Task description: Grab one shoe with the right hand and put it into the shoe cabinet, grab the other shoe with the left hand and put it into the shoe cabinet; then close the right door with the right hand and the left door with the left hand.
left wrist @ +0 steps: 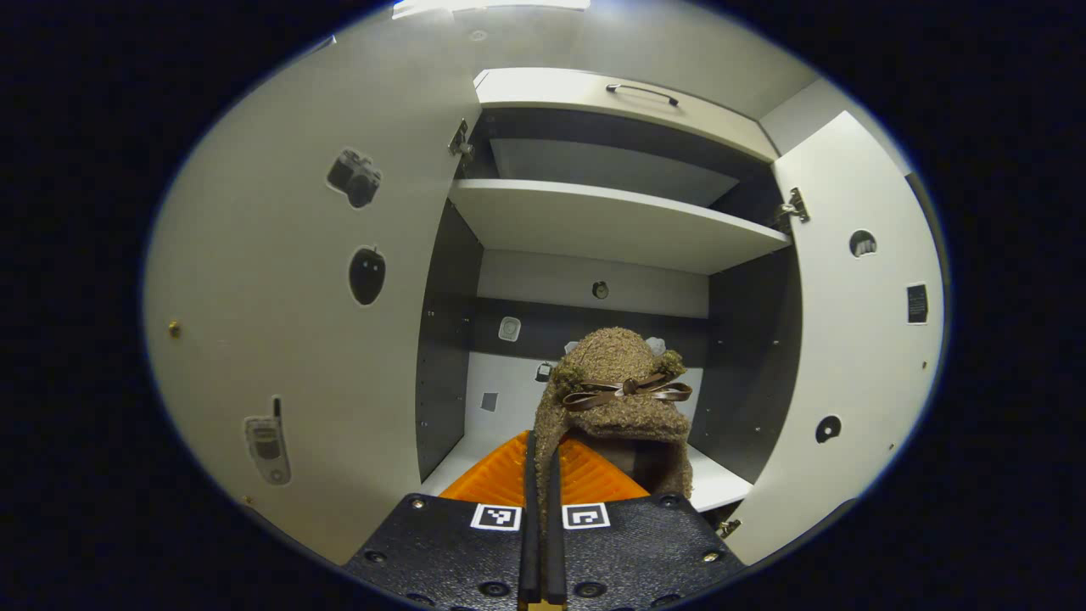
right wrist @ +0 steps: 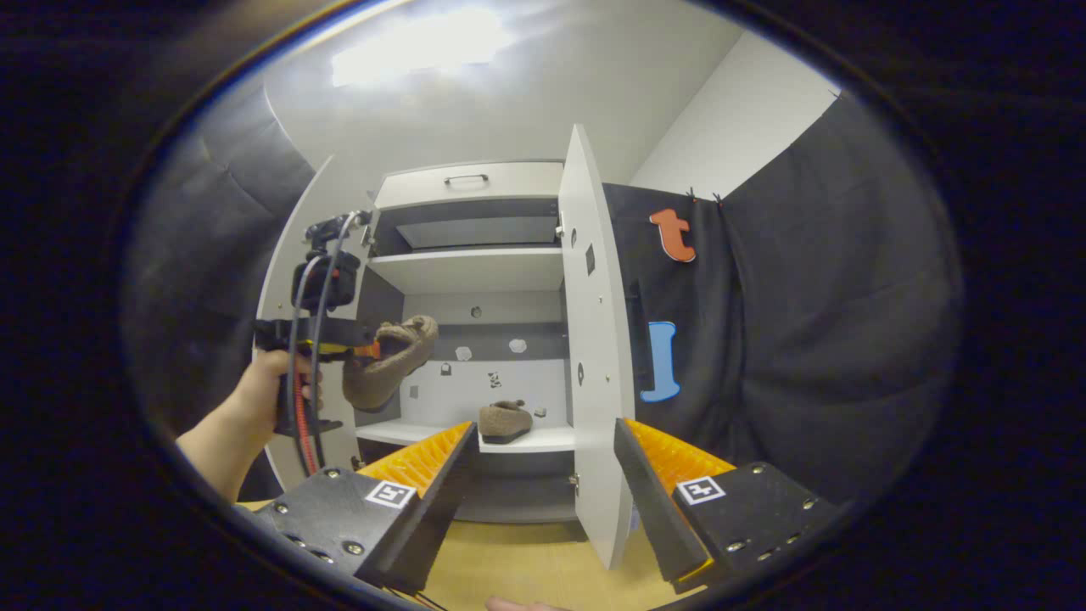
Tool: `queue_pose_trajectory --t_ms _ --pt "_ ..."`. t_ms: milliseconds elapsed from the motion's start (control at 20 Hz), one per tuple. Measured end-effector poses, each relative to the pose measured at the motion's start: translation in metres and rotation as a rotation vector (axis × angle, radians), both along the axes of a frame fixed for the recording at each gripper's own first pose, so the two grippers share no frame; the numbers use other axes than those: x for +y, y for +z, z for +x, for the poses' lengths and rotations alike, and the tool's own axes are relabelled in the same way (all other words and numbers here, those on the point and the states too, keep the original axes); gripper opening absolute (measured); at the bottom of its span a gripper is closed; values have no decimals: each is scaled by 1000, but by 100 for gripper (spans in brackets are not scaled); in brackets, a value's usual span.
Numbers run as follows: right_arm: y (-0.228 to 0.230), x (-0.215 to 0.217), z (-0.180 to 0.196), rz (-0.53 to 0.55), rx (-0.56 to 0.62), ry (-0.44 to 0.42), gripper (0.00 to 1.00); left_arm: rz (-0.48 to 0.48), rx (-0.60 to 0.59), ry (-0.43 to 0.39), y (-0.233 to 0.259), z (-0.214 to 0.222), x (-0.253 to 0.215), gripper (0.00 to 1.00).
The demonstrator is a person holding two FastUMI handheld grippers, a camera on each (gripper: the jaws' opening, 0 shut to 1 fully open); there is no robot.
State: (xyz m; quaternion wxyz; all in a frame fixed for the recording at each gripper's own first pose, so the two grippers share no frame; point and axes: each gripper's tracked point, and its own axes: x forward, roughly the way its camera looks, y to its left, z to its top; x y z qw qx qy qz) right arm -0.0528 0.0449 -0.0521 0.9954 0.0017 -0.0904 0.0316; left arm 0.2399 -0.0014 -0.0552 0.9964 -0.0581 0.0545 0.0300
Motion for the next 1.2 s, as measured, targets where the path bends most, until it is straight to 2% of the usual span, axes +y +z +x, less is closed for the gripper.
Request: queue_pose_trajectory --t_ms 200,300,350,500,550,700,800,850,900,950,1000,1100,1150,1200 --pt "10 5 -3 9 -21 17 94 -89 104 8 -41 52 -5 3" --pt "6 8 -4 6 -20 24 96 -67 116 40 -62 78 -1 4" --pt "2 10 -4 1 -15 29 94 -59 138 49 -76 88 1 4" --pt "-13 14 -4 -23 5 45 96 -74 205 72 -115 108 3 4" --pt "-17 15 -4 -31 9 48 94 -62 220 89 -123 110 9 4" --pt "-26 13 -3 -27 13 49 94 -48 187 103 -137 126 20 7" --pt "-34 10 0 -23 26 44 94 -36 161 73 -140 127 19 18" --pt "-38 9 1 -25 33 41 94 14 127 94 -132 127 29 29" --pt "-40 9 3 -25 37 38 94 76 107 99 -128 130 35 46" --pt "-42 8 3 -18 38 32 94 150 109 82 -130 130 35 43" --pt "-43 8 3 -10 37 31 94 207 99 58 -126 125 28 70" --pt "-51 9 4 -1 53 35 94 260 76 48 -117 113 23 80" --pt "-54 8 4 3 61 34 94 254 54 60 -107 106 23 82" --pt "-56 7 3 4 67 33 94 236 30 70 -97 100 23 95"
